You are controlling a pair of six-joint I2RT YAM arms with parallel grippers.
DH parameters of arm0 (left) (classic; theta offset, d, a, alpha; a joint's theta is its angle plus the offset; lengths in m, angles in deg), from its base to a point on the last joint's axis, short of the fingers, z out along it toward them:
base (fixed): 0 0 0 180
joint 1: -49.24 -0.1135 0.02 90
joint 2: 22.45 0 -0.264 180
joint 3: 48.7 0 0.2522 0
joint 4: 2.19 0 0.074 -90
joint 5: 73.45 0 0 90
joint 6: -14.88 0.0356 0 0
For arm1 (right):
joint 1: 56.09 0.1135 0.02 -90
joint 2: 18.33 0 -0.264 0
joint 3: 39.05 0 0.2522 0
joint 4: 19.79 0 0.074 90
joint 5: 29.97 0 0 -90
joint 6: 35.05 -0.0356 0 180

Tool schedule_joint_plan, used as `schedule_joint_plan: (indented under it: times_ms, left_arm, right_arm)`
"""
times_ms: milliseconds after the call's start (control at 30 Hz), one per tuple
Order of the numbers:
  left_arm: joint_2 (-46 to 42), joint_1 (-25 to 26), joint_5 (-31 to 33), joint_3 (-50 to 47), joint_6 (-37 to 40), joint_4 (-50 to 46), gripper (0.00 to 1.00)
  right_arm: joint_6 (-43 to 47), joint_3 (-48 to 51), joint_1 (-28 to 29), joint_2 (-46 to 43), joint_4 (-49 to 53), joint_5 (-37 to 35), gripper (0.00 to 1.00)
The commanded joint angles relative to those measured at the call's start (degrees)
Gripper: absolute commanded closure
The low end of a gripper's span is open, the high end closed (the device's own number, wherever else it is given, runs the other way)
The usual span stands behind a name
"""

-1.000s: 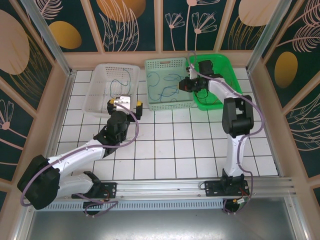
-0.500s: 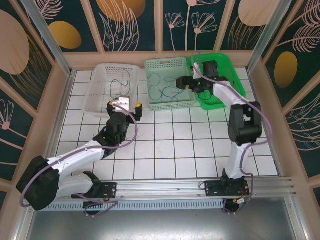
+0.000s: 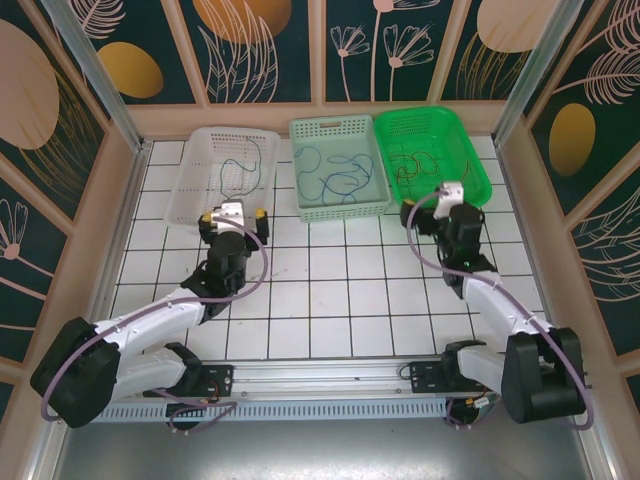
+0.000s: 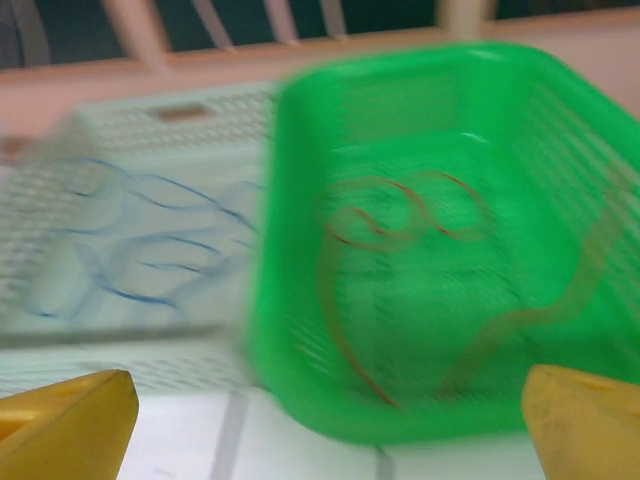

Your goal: Untangle the cables

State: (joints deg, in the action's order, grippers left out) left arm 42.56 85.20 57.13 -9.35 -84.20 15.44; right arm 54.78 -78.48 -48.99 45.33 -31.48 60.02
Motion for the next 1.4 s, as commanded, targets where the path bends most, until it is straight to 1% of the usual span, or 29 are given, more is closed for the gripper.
schedule_joint_plan:
  times_ms: [0,67,133,233,267,333,400,433,467,533,567,600,633,667,800,867,900,933,1000,1033,1067,1133,1167,1367]
  left_arm:
    - [-2.26,-3.64,0.50,-3.76,-1.84,3.69,0.01]
    - [-3.42,-5.66,1.56,-6.96,1.44,7.51,0.01]
    - [-4.42,-7.69,1.43,-9.32,3.91,10.46,0.01]
    - [-5.88,-10.72,-2.13,-9.93,5.60,9.49,0.01]
    - [-6.11,-11.44,-2.56,-10.29,6.47,10.07,0.01]
    - [-6.15,-12.90,-3.97,-12.06,8.64,13.12,0.01]
    - [-5.51,-15.79,-7.90,-14.64,8.65,17.78,0.01]
    - [-4.62,-18.28,-11.74,-15.70,7.28,19.17,0.01]
    - [-3.31,-20.82,-14.27,-16.08,5.49,19.75,0.01]
    - [0.22,-24.58,-16.85,-16.00,3.00,20.84,0.01]
    - [2.35,-25.67,-16.77,-15.55,2.75,21.90,0.01]
    - [3.04,-26.11,-17.68,-14.32,3.13,20.15,0.01]
    - [4.32,-26.60,-18.98,-14.15,4.57,21.93,0.01]
    - [5.83,-27.15,-19.81,-13.98,5.29,24.01,0.01]
    - [10.98,-30.75,-25.73,-11.74,5.57,28.68,0.02]
    - [13.32,-32.60,-29.23,-12.19,6.08,34.46,0.01]
    - [15.04,-33.20,-29.70,-12.86,6.02,37.94,0.02]
    - [16.97,-34.49,-31.51,-13.14,4.93,39.38,0.02]
    - [22.81,-35.32,-32.43,-15.83,4.26,50.98,0.01]
    - [23.19,-35.50,-32.49,-16.39,3.96,51.30,0.01]
    - [21.13,-35.68,-32.36,-15.47,3.94,45.94,0.02]
    - [22.46,-35.71,-31.10,-13.66,3.50,45.20,0.01]
    - [21.85,-35.70,-31.32,-12.46,3.73,41.76,0.01]
    - [22.11,-35.70,-31.73,-12.48,4.15,42.29,0.01]
  right_arm:
    - [1.43,7.63,-3.41,-1.66,-16.38,-8.93,0.01]
    - [1.05,12.98,-4.66,-0.95,-24.06,-8.40,0.01]
    - [0.83,16.01,-5.91,1.13,-29.33,-7.08,0.01]
    - [-0.01,17.46,-7.07,6.01,-34.61,-6.51,0.01]
    - [0.14,17.46,-7.09,7.96,-37.32,-5.90,0.01]
    - [0.11,16.31,-7.09,10.60,-39.33,-4.47,0.01]
    - [-0.47,15.15,-7.24,14.66,-43.13,-4.62,0.01]
    - [-0.51,14.15,-7.36,17.15,-43.72,-4.32,0.01]
    - [-0.17,13.86,-7.19,20.31,-45.22,-3.89,0.01]
    - [0.97,14.31,-6.76,26.01,-52.40,-2.98,0.02]
    - [0.27,13.64,-7.15,24.05,-47.30,-2.42,0.02]
    - [0.28,13.72,-7.34,24.19,-48.59,-1.50,0.01]
    - [0.76,13.70,-7.36,24.84,-48.84,-1.08,0.01]
    - [0.44,13.05,-7.69,24.26,-46.89,-1.13,0.01]
    - [0.34,13.03,-7.81,24.29,-47.20,-1.12,0.01]
    - [0.52,13.28,-7.57,24.24,-47.58,-1.13,0.01]
    - [0.44,13.14,-7.62,24.40,-47.26,-1.13,0.01]
    - [0.35,13.03,-7.62,24.41,-47.03,-1.13,0.01]
    - [0.08,12.67,-7.90,24.46,-46.43,-1.13,0.01]
    - [-0.12,12.41,-8.29,24.45,-46.02,-1.13,0.01]
    - [-0.35,12.23,-8.65,24.53,-45.83,0.70,0.01]
    - [-0.30,12.39,-8.61,24.47,-46.07,0.53,0.01]
    - [-0.30,12.32,-8.66,24.49,-45.85,0.59,0.01]
    - [-0.41,12.17,-8.76,24.49,-45.64,0.92,0.01]
